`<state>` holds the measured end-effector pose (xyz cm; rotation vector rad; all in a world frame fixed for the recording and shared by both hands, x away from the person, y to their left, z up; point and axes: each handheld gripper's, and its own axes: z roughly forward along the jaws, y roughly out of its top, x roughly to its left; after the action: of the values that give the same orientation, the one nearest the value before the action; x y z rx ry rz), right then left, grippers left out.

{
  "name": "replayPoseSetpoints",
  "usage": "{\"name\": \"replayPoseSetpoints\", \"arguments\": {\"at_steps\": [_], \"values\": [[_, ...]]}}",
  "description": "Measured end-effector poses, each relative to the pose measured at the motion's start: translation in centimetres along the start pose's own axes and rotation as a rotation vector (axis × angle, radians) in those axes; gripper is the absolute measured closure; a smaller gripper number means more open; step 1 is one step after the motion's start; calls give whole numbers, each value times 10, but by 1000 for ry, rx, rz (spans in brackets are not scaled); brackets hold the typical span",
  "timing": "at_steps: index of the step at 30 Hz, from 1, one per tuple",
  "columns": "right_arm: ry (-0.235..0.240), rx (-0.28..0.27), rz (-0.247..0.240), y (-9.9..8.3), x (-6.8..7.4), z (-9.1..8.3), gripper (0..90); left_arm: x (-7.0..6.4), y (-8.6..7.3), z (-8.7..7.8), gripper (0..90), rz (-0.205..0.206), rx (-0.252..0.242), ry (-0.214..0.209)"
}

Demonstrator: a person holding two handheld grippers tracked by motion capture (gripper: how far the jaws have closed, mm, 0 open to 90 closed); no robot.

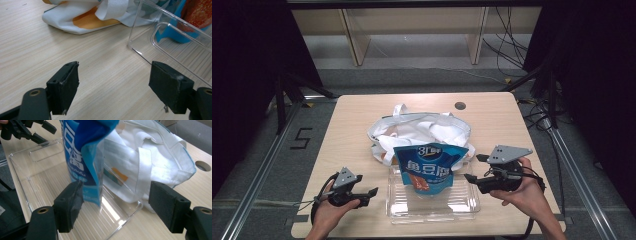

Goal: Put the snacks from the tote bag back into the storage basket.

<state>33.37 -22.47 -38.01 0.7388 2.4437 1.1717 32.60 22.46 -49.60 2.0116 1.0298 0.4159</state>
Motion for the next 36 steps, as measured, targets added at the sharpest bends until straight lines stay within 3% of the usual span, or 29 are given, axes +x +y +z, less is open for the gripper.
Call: {"name": "replayPoseSetpoints", "arguments": {"at_steps": [3,10,11,12,13,15,19,20,21,23,26,27,28,30,31,33,36], "values": [[-9,-15,17,-8,0,3,285,1,1,-1,231,17,3,4],[-17,-12,82,-31,1,7,285,1,0,0,231,11,-1,7],[-28,-15,84,-35,1,7,285,1,0,-1,231,14,0,8],[-34,-27,57,-39,-2,8,285,1,0,0,231,13,-2,9],[-33,-19,100,-43,0,7,285,1,0,0,231,14,1,9],[-32,-19,96,-51,-3,6,285,1,0,1,231,4,-3,17],[-44,-21,149,-62,-1,1,286,0,0,1,231,7,-2,20],[-65,-41,130,-64,-3,1,285,0,0,1,232,0,-9,18],[-57,-30,171,-66,-1,-1,286,1,0,-1,231,22,8,9],[-70,-47,135,-70,-5,-2,285,1,0,0,232,17,2,10],[-87,-20,182,-77,-3,-4,284,1,0,0,232,18,4,8],[-95,-14,188,-80,-3,-4,283,0,0,0,232,-3,2,5],[-98,-4,166,-83,-6,-4,283,0,0,0,232,13,6,6],[-108,1,172,-87,-6,-3,283,1,0,0,232,23,9,6],[-112,2,173,-89,-5,-3,283,0,0,0,232,0,5,6],[-119,19,201,-93,-2,-3,283,1,0,0,232,22,7,7],[-124,25,170,-98,-5,-2,283,1,0,0,232,26,9,8]]}}
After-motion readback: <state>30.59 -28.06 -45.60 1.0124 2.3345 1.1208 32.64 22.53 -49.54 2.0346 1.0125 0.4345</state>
